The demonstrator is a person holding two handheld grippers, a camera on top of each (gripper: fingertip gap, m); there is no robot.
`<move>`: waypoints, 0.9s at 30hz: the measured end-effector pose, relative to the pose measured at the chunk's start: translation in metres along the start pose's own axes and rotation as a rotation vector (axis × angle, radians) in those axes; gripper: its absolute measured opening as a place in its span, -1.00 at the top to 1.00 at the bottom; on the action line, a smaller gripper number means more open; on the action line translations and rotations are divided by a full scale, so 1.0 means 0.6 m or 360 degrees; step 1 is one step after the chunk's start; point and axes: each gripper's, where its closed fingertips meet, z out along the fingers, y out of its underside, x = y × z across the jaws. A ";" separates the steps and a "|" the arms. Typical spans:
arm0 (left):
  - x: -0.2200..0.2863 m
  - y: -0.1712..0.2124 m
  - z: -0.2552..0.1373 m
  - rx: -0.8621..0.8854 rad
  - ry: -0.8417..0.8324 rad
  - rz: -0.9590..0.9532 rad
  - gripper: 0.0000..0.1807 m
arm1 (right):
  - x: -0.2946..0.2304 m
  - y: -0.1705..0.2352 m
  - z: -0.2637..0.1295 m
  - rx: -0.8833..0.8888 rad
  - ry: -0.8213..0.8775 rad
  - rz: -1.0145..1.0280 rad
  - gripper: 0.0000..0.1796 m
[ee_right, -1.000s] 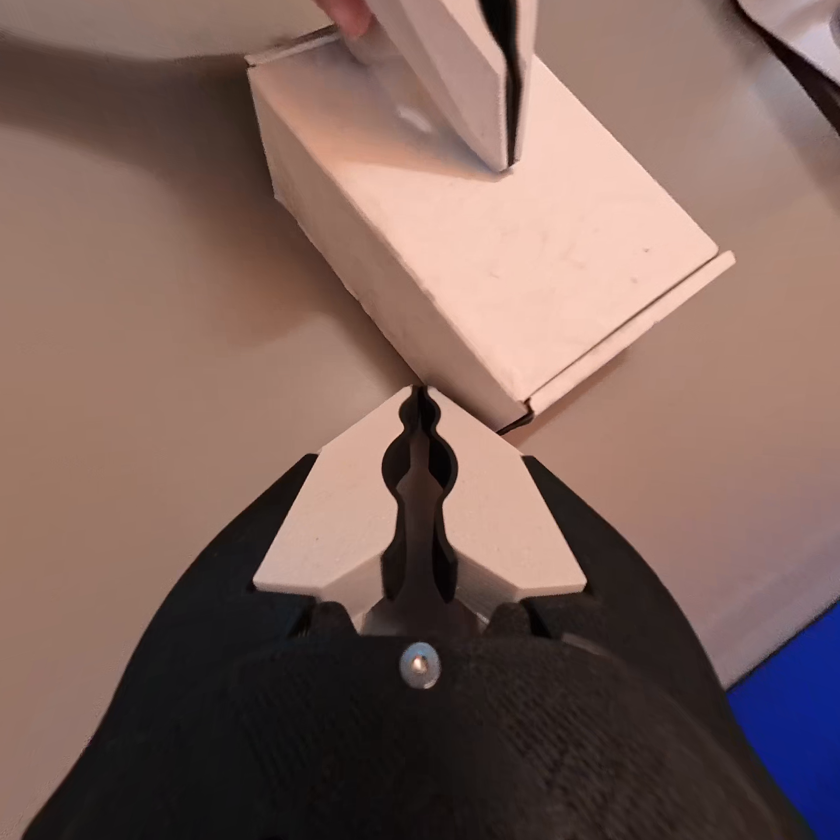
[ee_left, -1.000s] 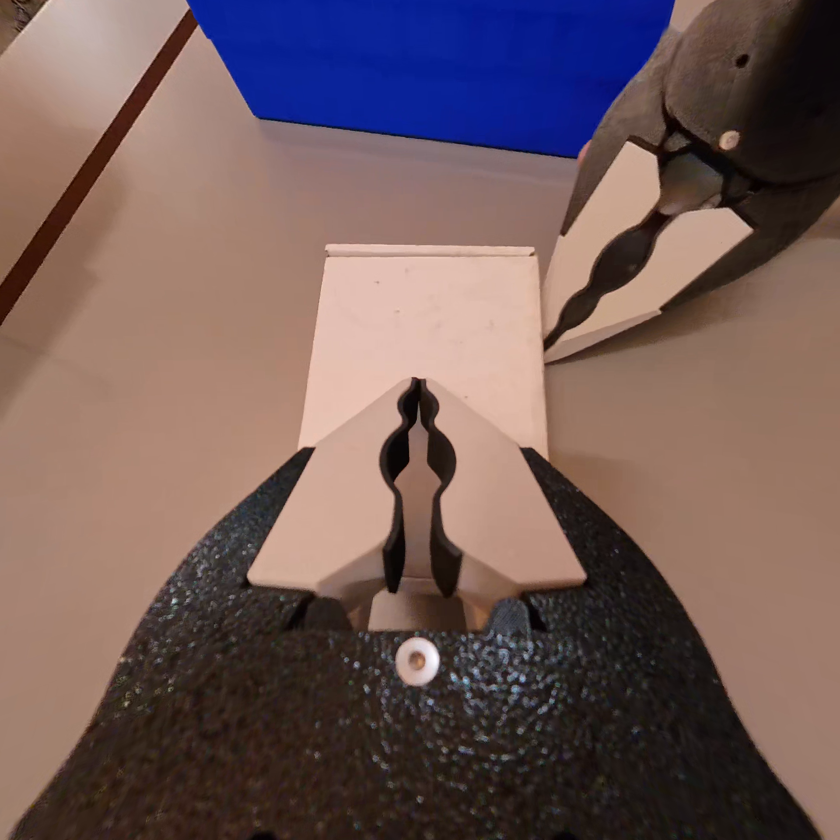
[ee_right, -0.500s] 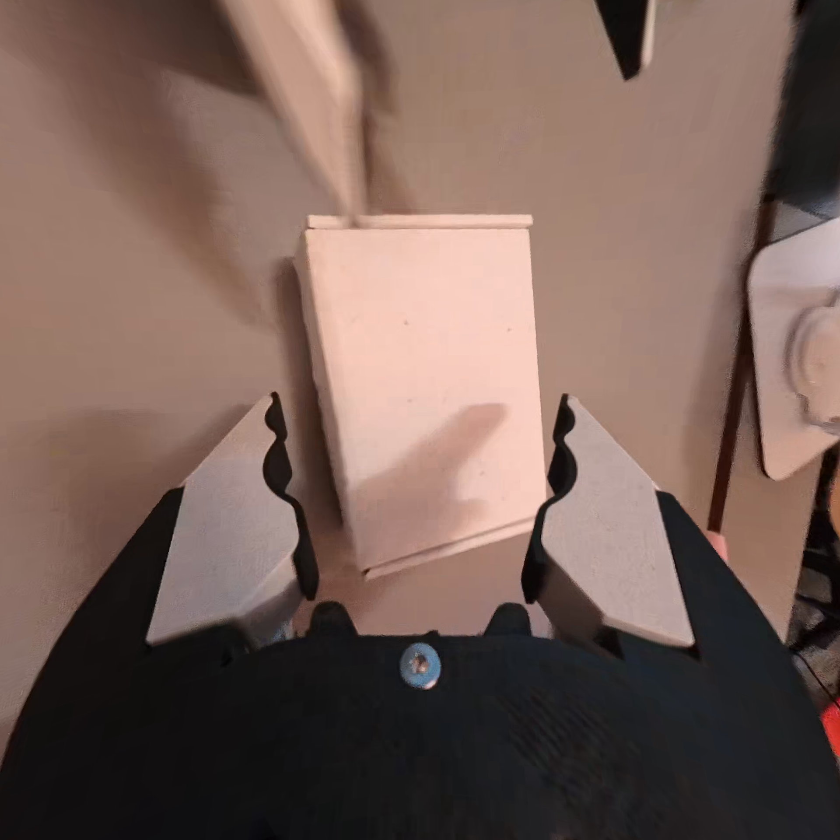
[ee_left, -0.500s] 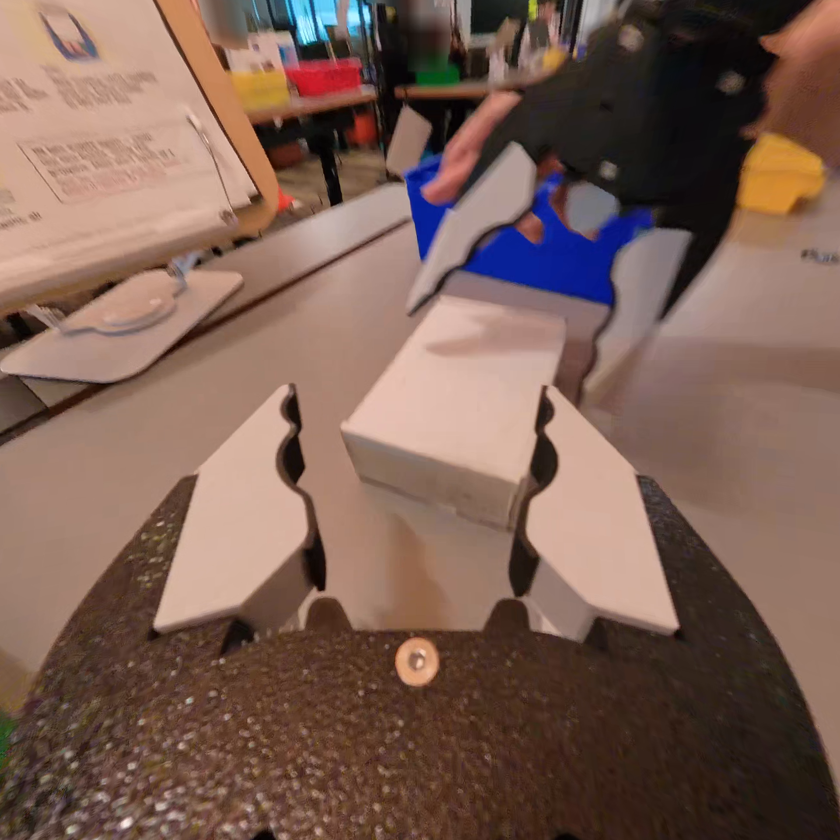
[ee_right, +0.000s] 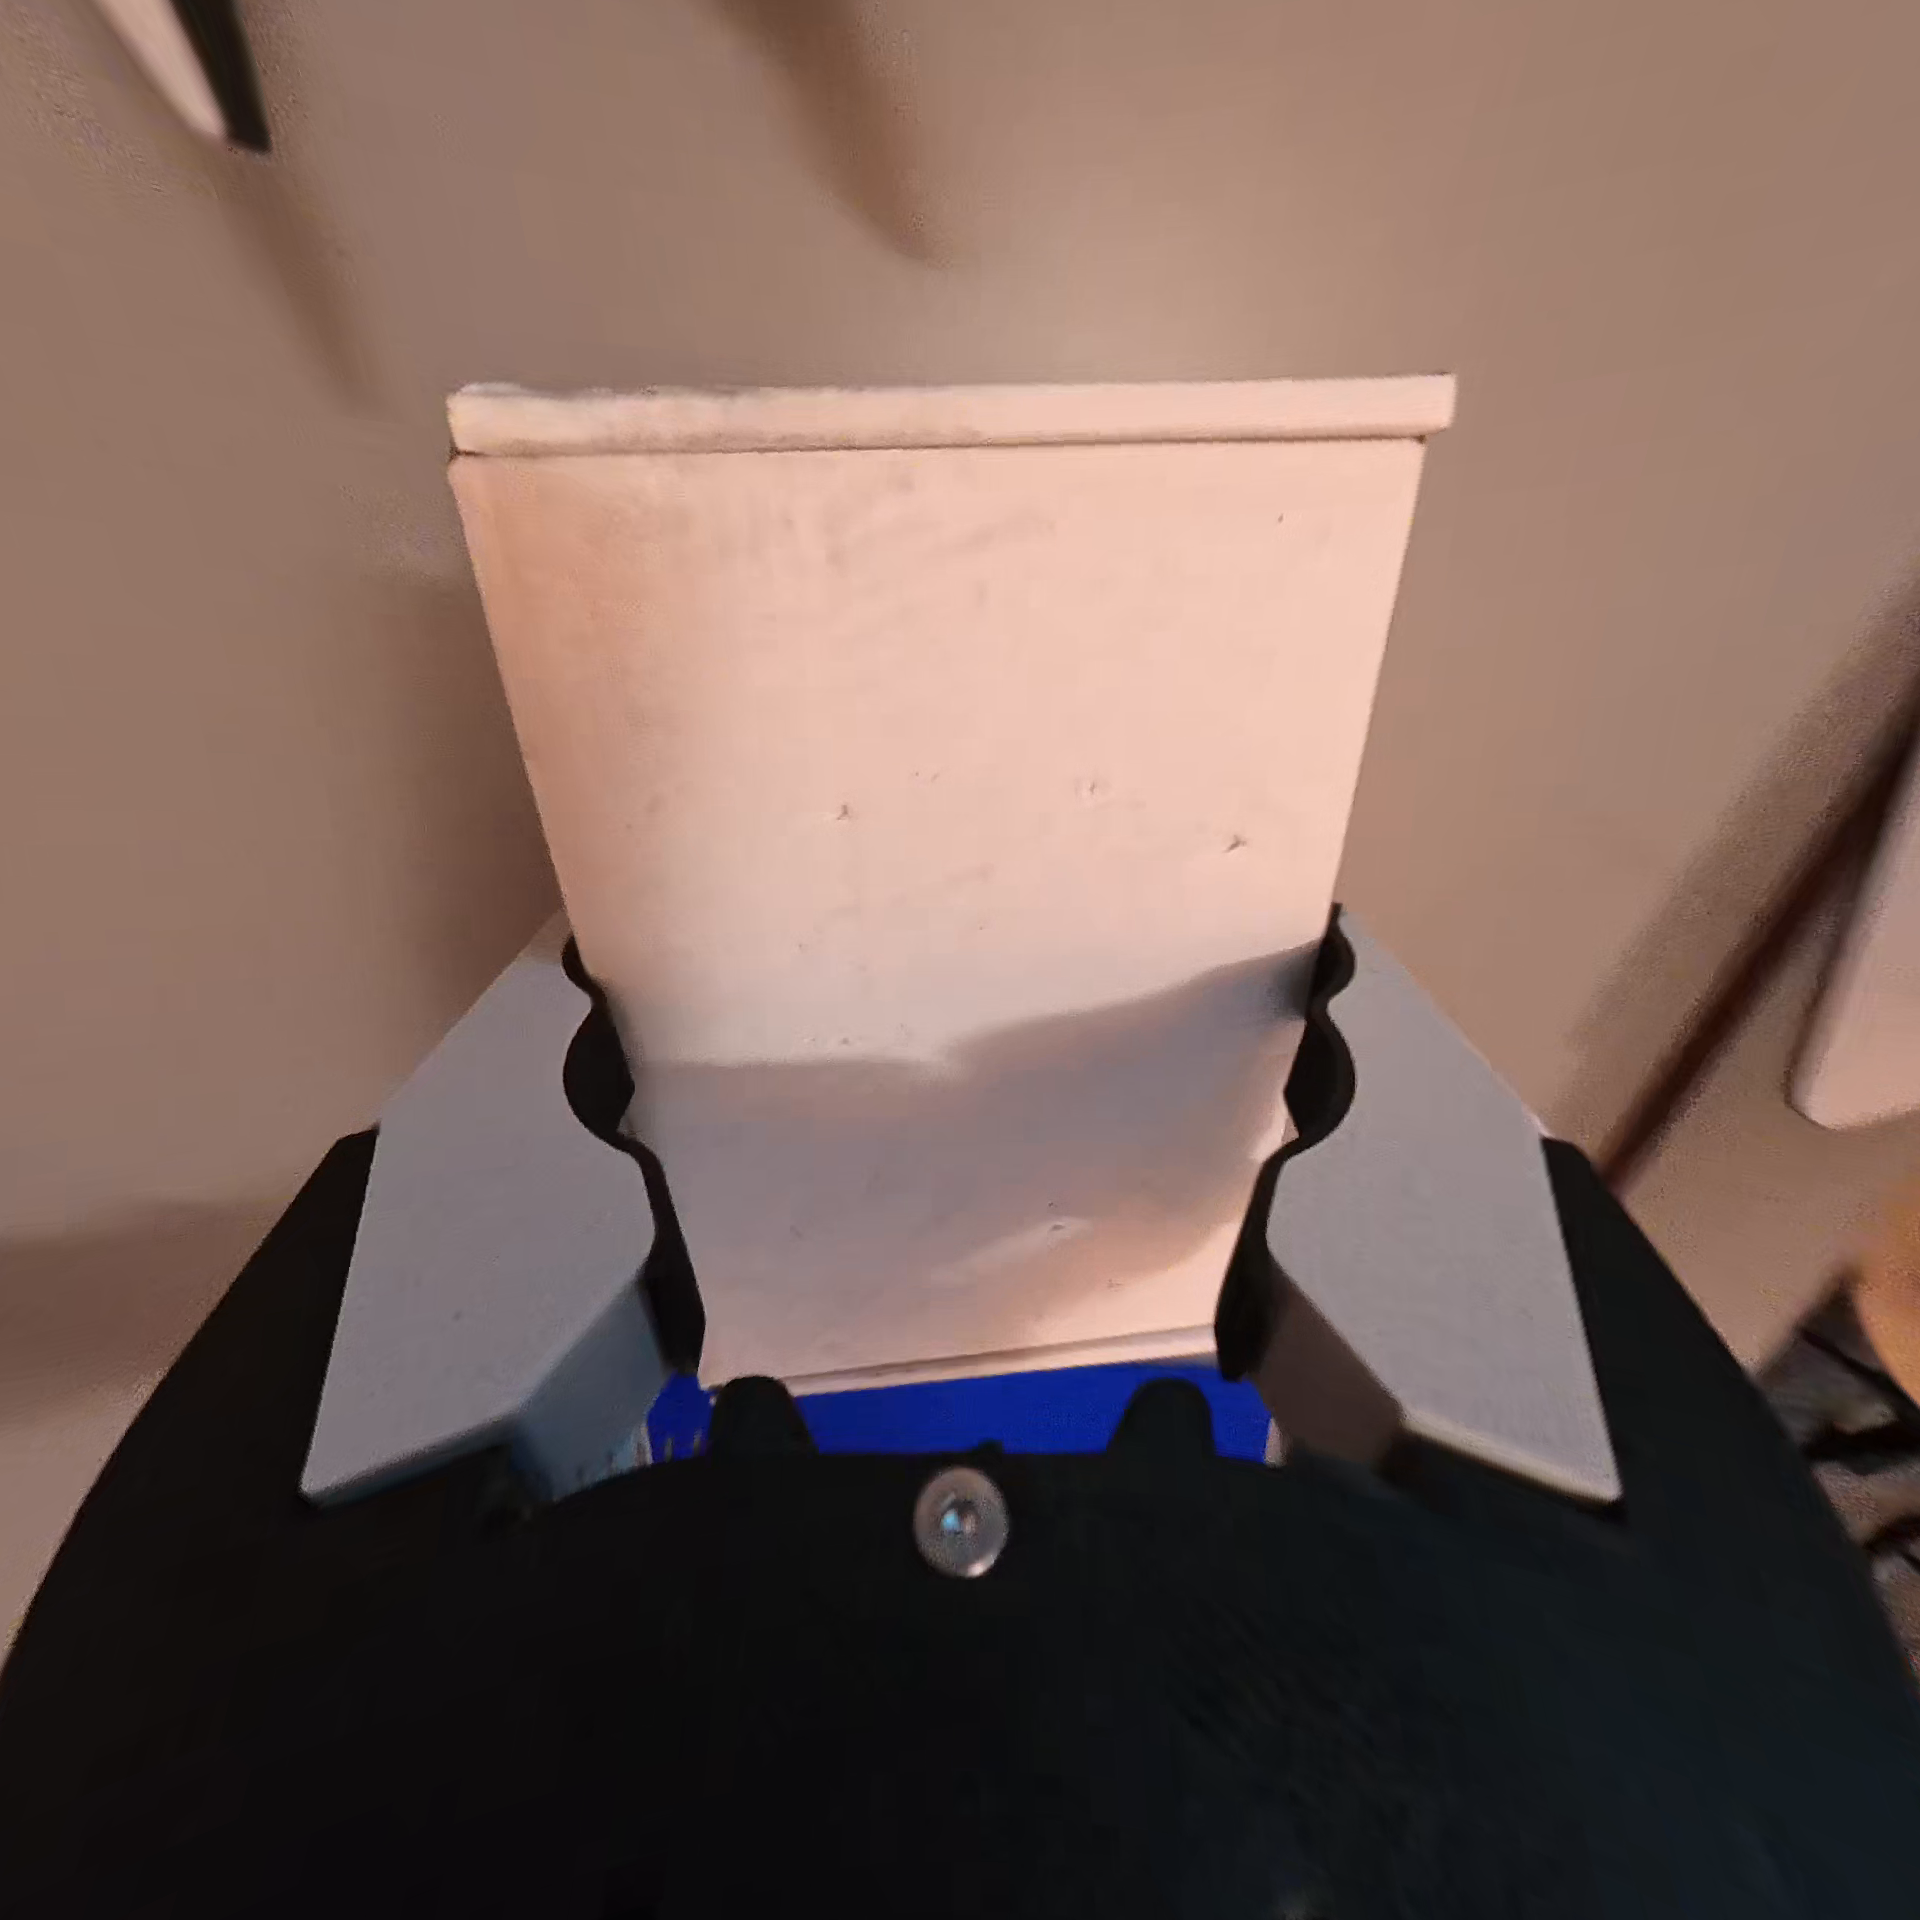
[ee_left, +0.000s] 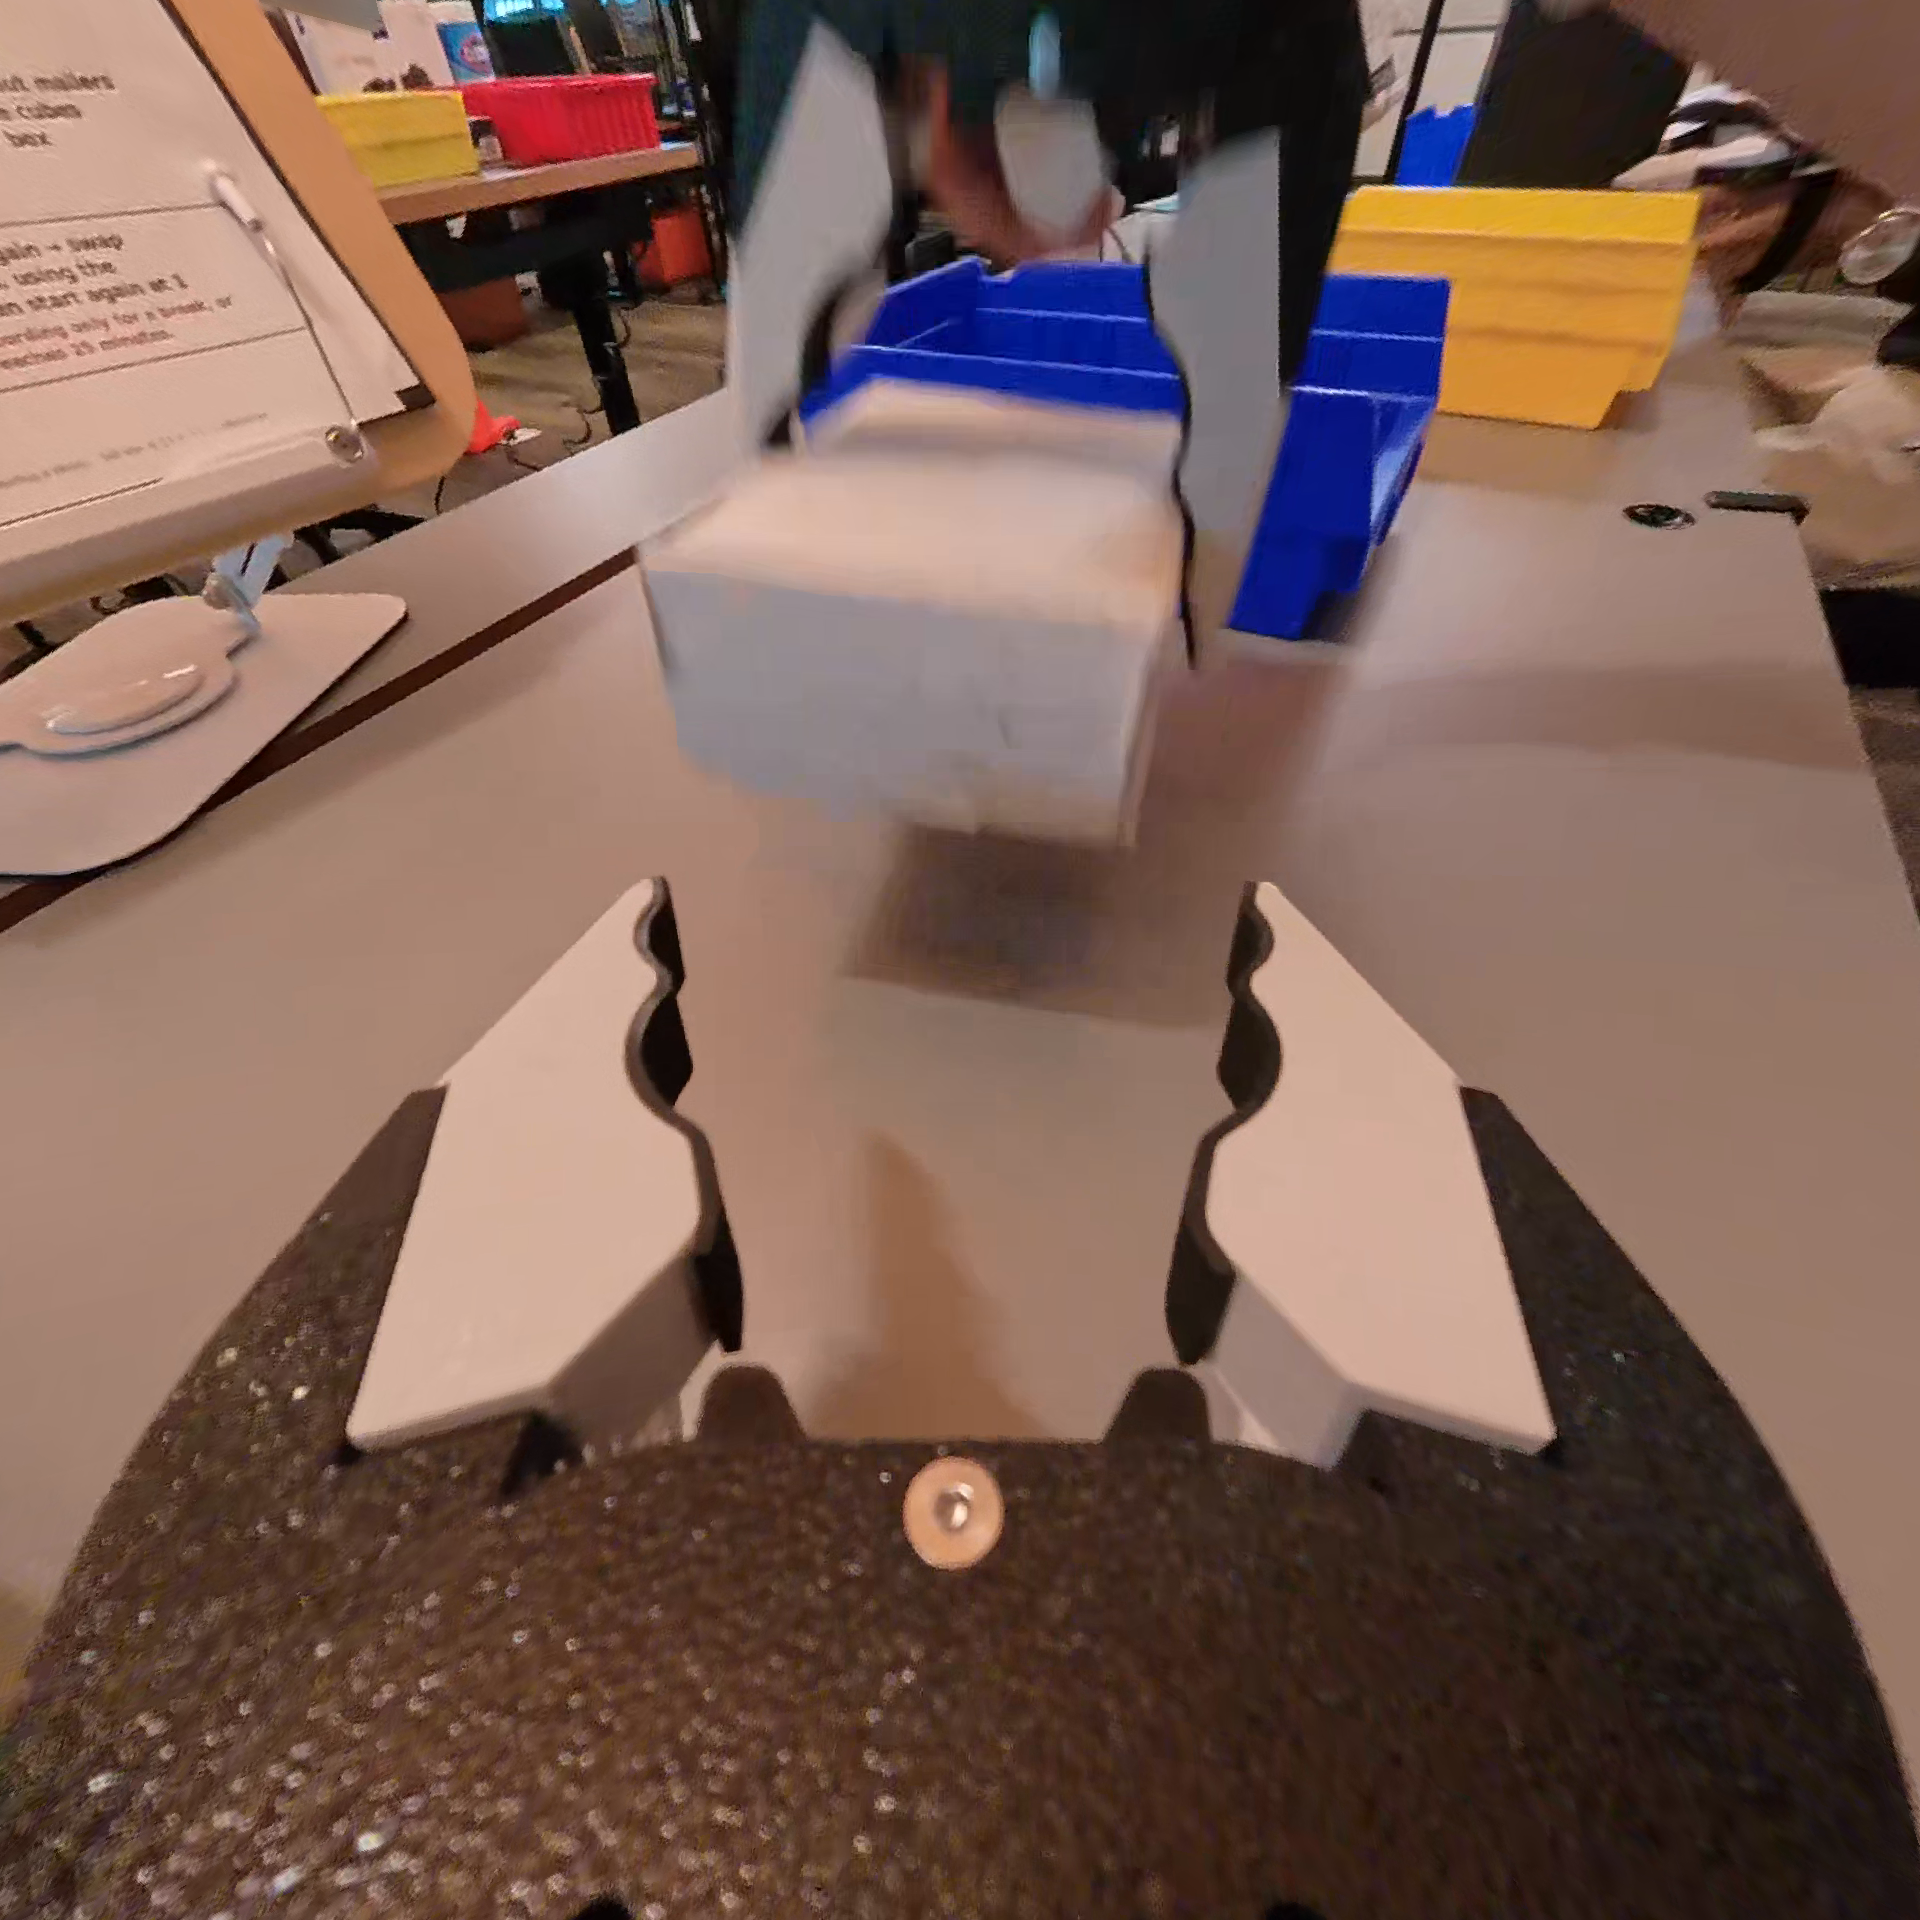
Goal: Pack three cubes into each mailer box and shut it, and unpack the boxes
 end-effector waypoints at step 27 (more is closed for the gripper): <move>0.015 0.058 0.020 -0.0149 0.0123 0.0037 0.08 | 0.079 0.550 -0.009 -0.0553 0.0077 0.0447 -0.44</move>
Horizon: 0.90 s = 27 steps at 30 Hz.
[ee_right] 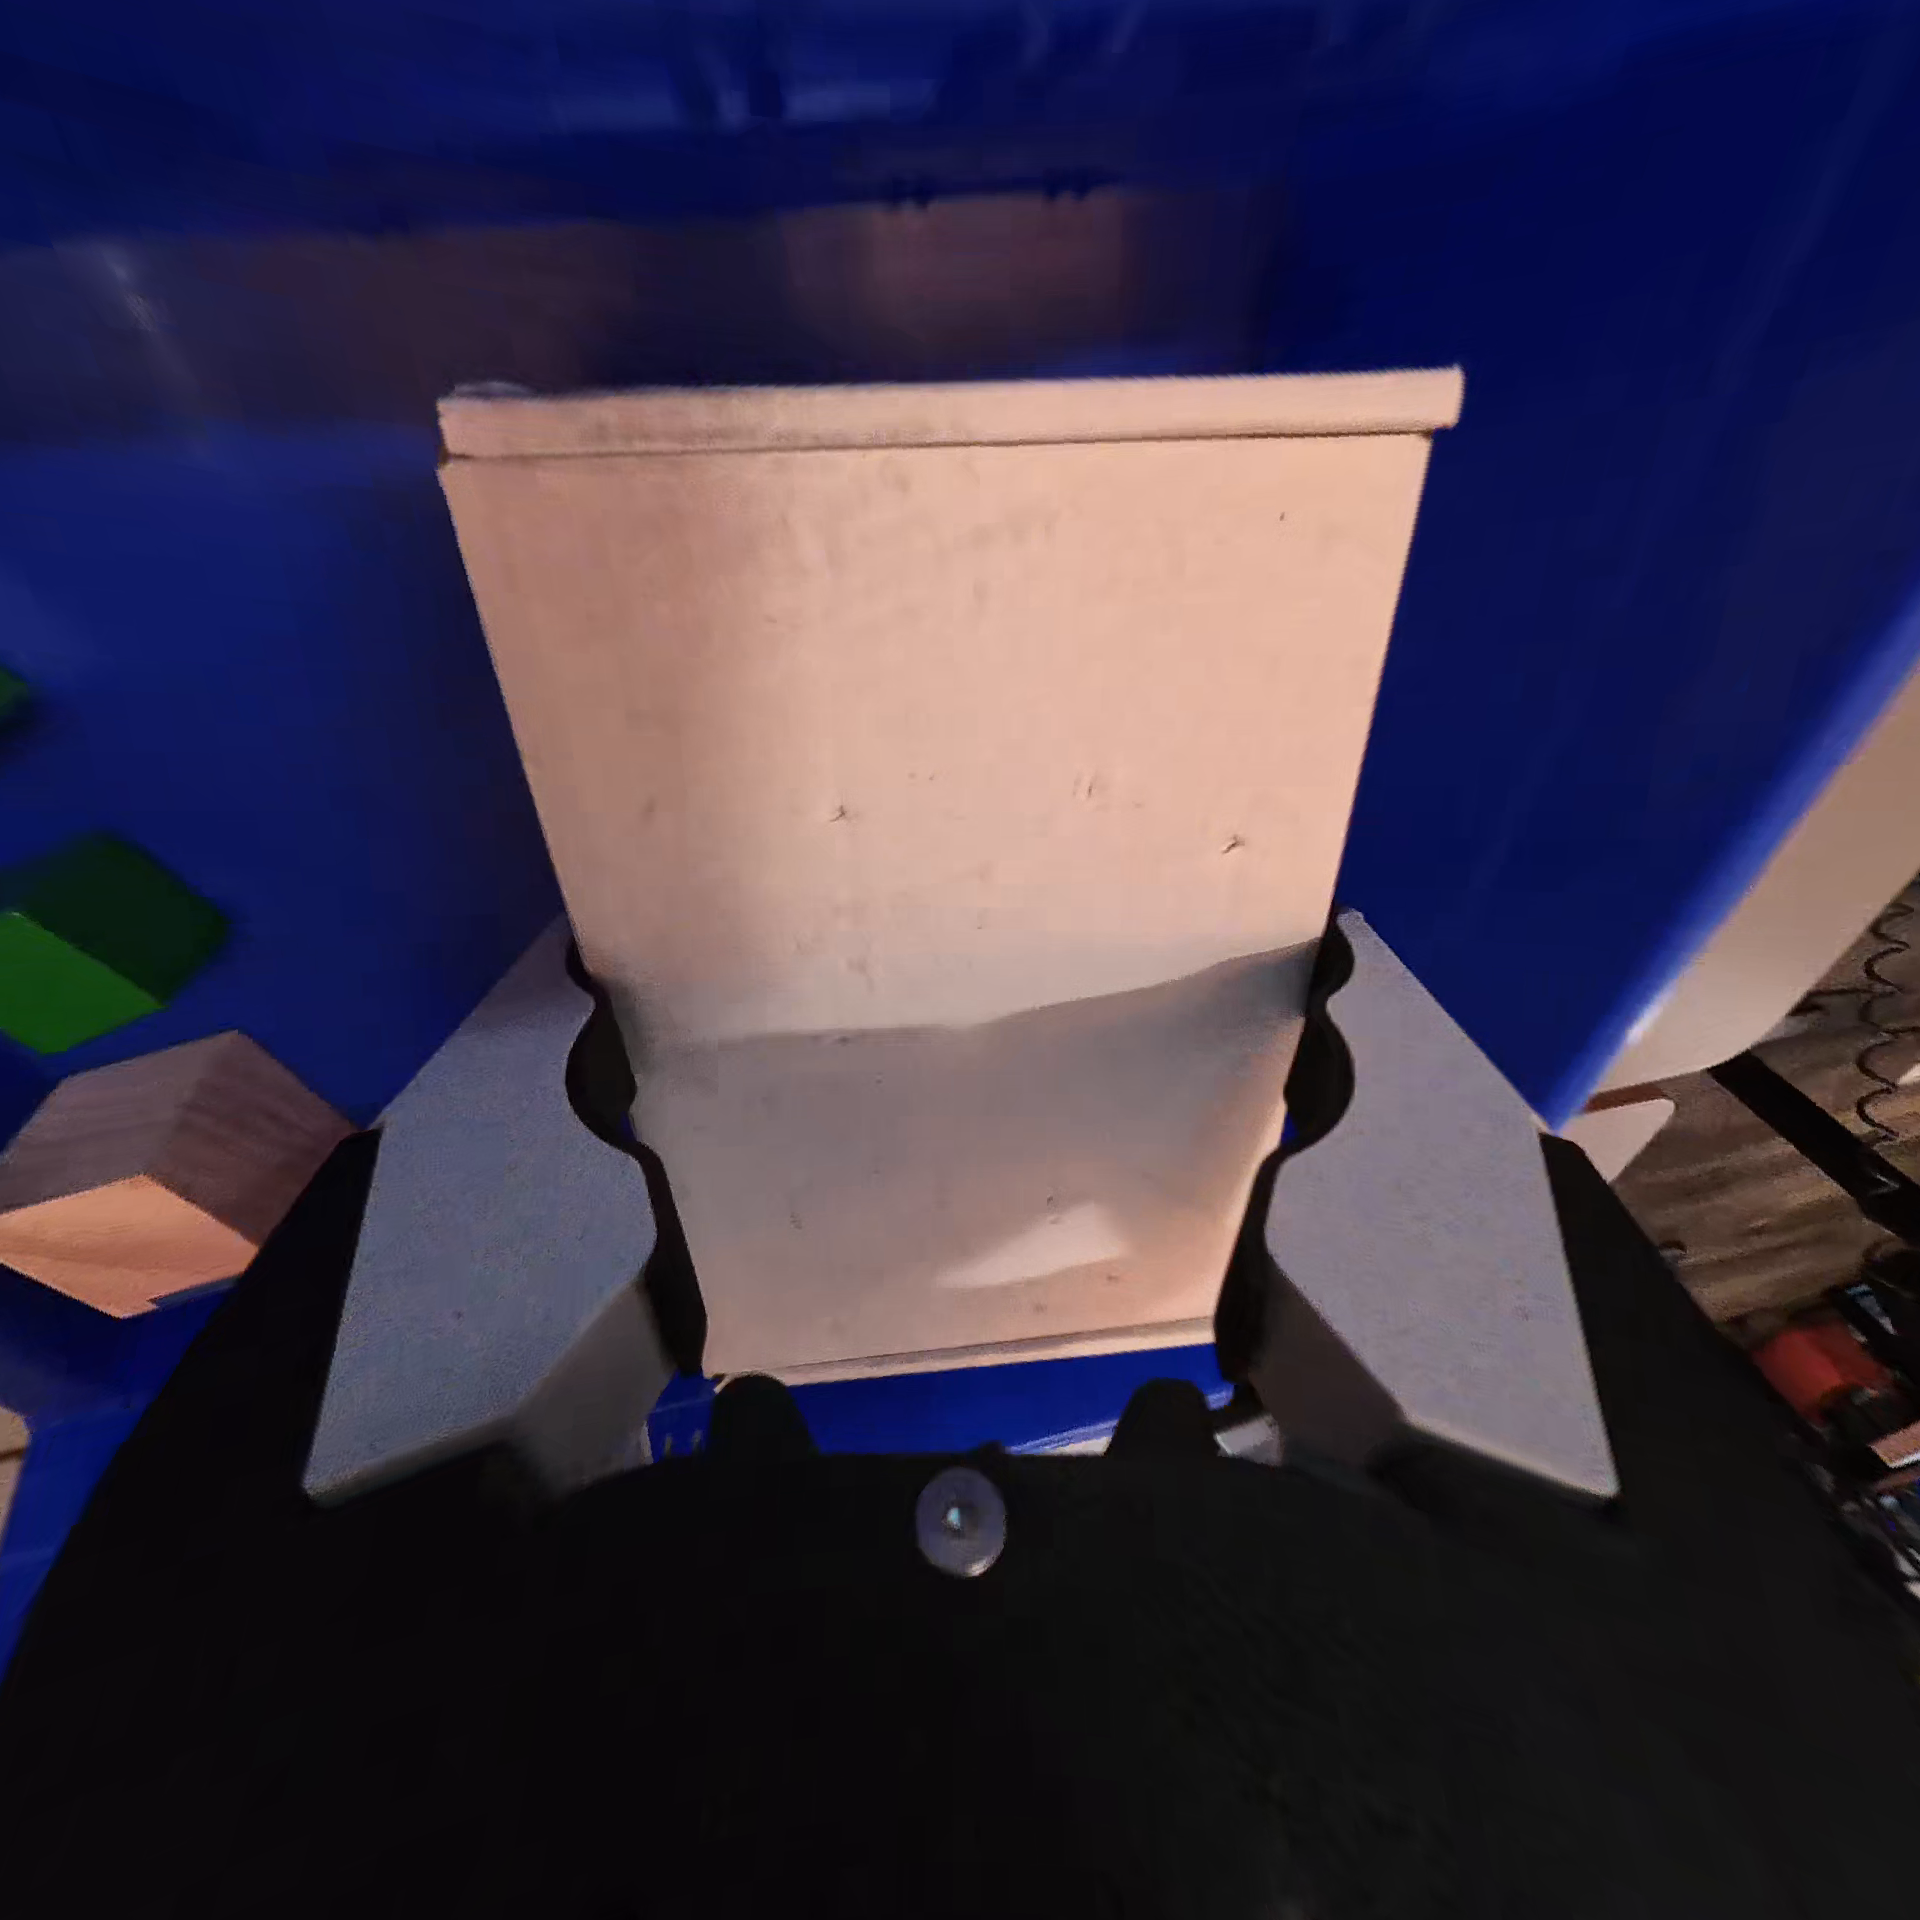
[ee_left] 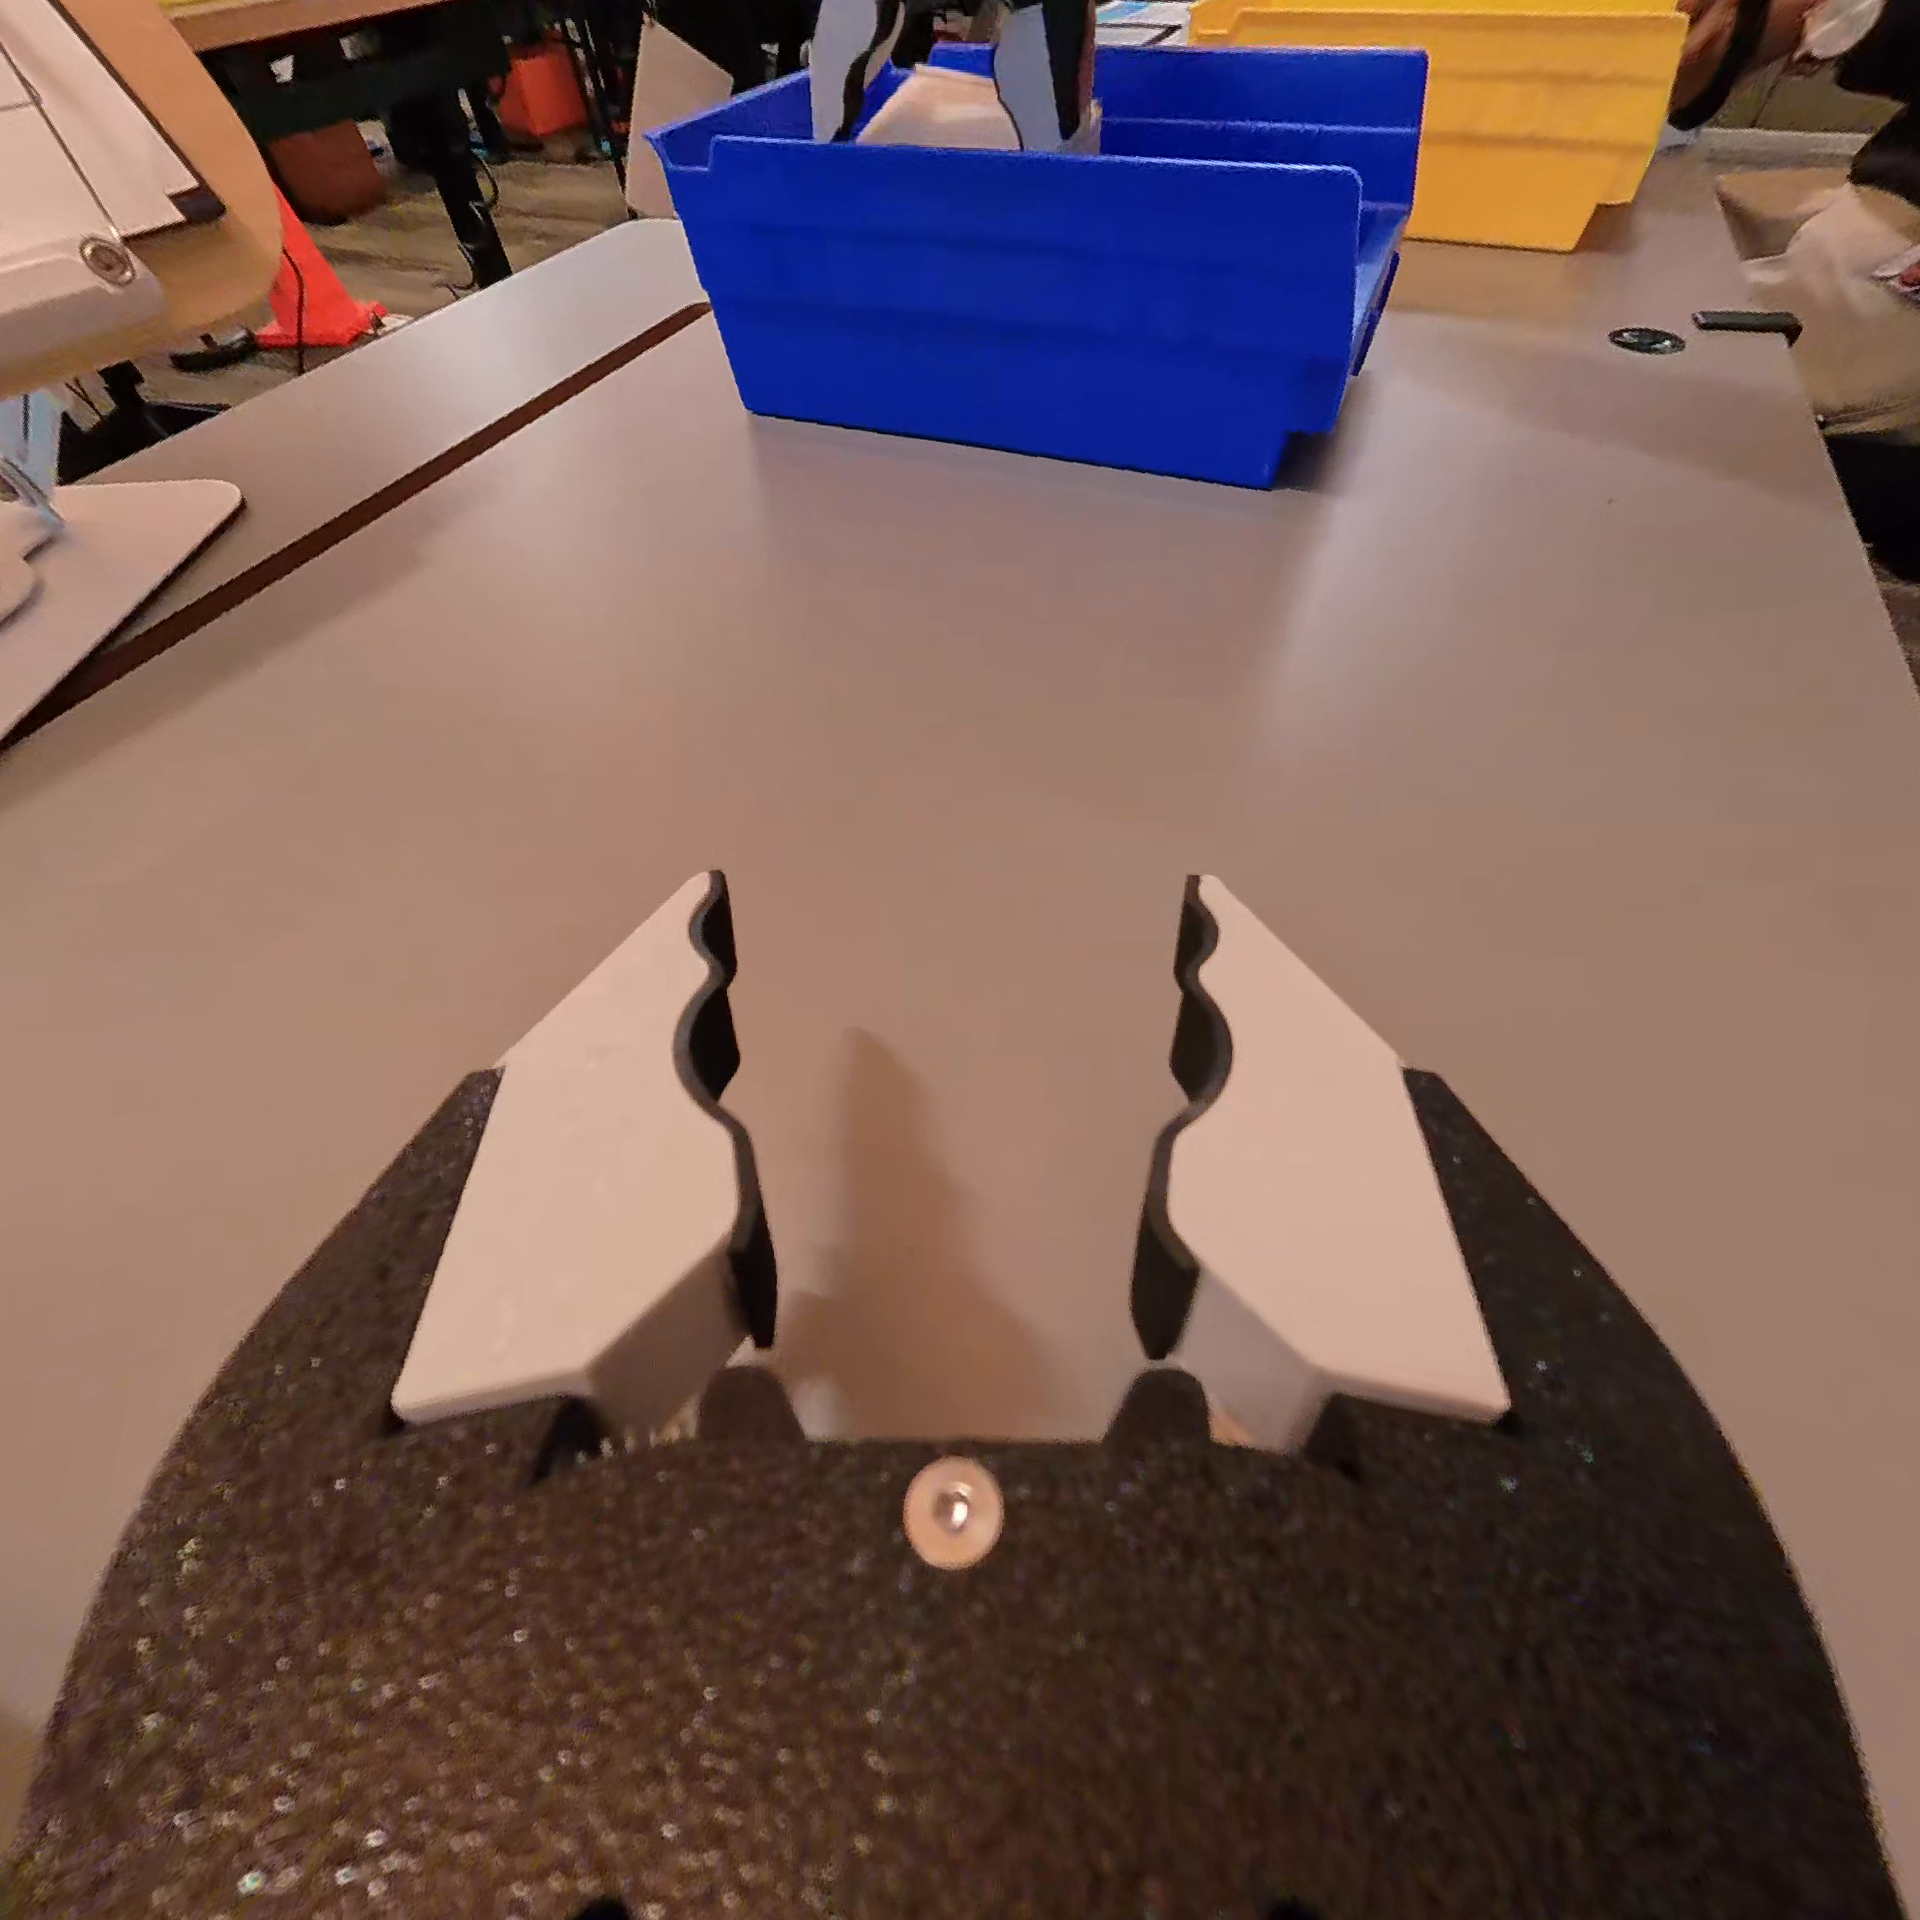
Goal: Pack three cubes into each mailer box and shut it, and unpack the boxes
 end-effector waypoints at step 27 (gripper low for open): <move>-0.358 0.036 -0.296 -0.1158 -0.0445 0.0318 -0.15 | -0.262 -0.099 -0.241 0.0499 0.0921 0.0514 -0.35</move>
